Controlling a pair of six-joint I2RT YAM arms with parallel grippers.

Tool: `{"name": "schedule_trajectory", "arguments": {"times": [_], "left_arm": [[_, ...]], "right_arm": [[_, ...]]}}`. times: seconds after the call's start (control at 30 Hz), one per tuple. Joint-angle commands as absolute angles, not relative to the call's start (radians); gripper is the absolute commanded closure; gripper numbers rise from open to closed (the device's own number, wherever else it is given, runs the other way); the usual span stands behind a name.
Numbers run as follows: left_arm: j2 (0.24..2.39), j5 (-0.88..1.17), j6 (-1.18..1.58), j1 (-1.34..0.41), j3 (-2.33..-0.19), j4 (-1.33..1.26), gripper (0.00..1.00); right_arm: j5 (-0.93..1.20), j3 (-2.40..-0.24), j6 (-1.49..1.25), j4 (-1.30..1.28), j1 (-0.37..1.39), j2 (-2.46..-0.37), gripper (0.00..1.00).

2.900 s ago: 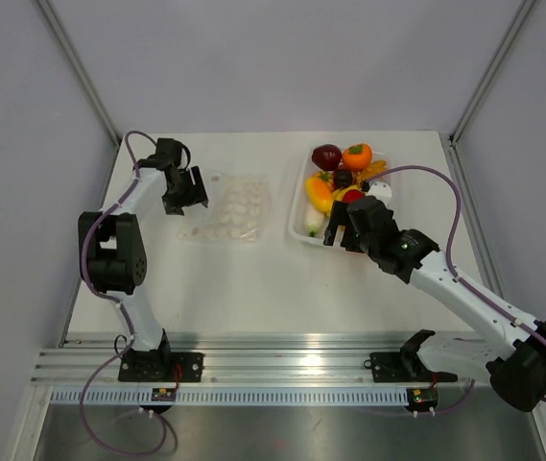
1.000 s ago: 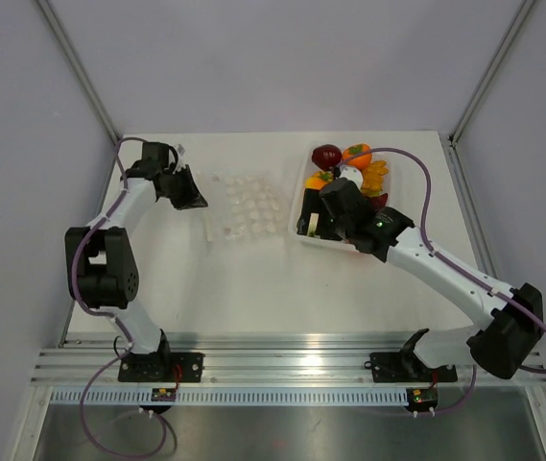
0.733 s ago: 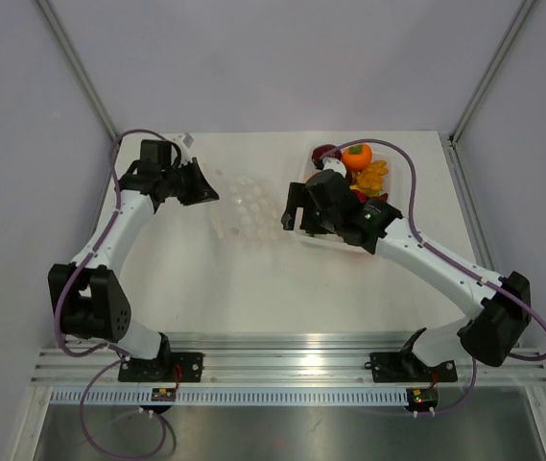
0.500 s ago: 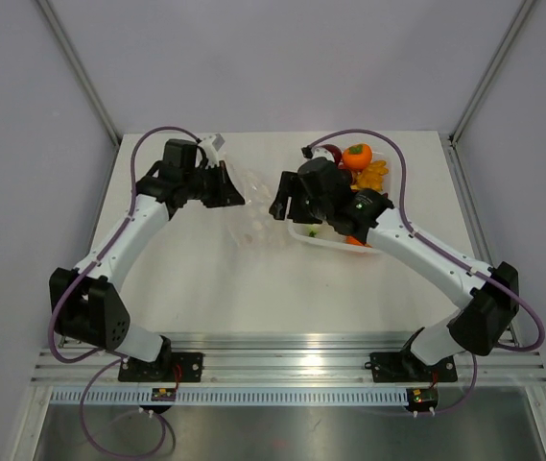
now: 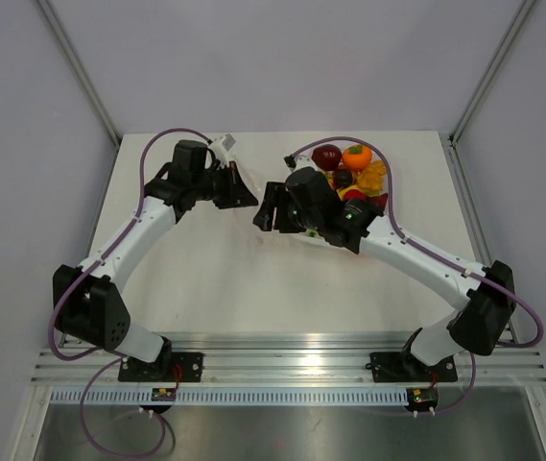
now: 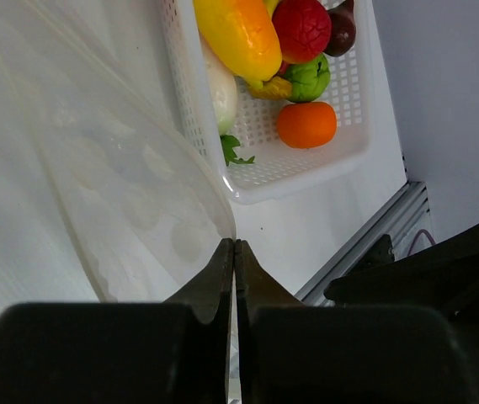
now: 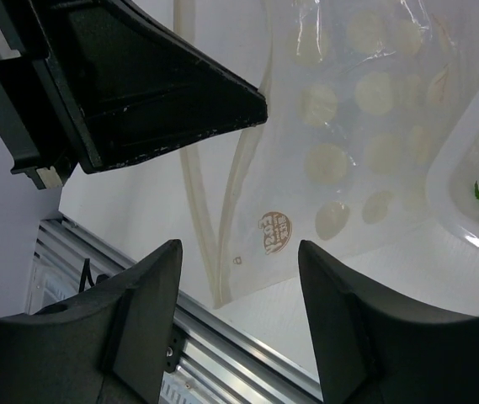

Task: Place the food in the zip-top bag and seal the zipper
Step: Pick up the zipper food storage bag at the center of the board, then open the zipper of the food storage bag at the center of the board.

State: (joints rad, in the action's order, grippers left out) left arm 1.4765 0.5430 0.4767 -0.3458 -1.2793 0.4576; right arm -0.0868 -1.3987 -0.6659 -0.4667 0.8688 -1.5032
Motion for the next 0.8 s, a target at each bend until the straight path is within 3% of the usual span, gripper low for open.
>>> {"name": "schedule_trajectory", "arguments": {"times": [0.0,0.3,0.47,0.6,0.7,0.73,0.77], "left_arm": [[1.476,0.584,0.523,-0.35,-1.308,0.396,1.0],[1.454,0.621,0.543,-0.36,-1.308,0.38,1.0],[1.451,0.632,0.543,-0.365,-1.313,0.38,1.0],[1.445,0.638,0.543,-0.368,-1.318,0.387,1.0],[1.43,0.638,0.528,-0.368,-1.328,0.403,1.0],[1.428,0.638,0.514,-0.37,-1.336,0.423,1.0],[1.424,0.641,0.503,-0.37,-1.356,0.439,0.95]], "right_arm": [[-0.092,-1.402,-0.658,-0.414,0.89,-1.503,0.34],[-0.169,-1.414,-0.661,-0.405,0.899,-1.545,0.35],[-0.205,-1.436,-0.663,-0.402,0.897,-1.589,0.4],[-0.238,-1.436,-0.678,-0.384,0.897,-1.608,0.54],[-0.268,-1.424,-0.692,-0.37,0.897,-1.606,0.82],[-0.278,-1.419,-0.707,-0.368,0.896,-1.603,1.0],[-0.287,-1.411,-0.718,-0.371,0.896,-1.601,1.0]]}}
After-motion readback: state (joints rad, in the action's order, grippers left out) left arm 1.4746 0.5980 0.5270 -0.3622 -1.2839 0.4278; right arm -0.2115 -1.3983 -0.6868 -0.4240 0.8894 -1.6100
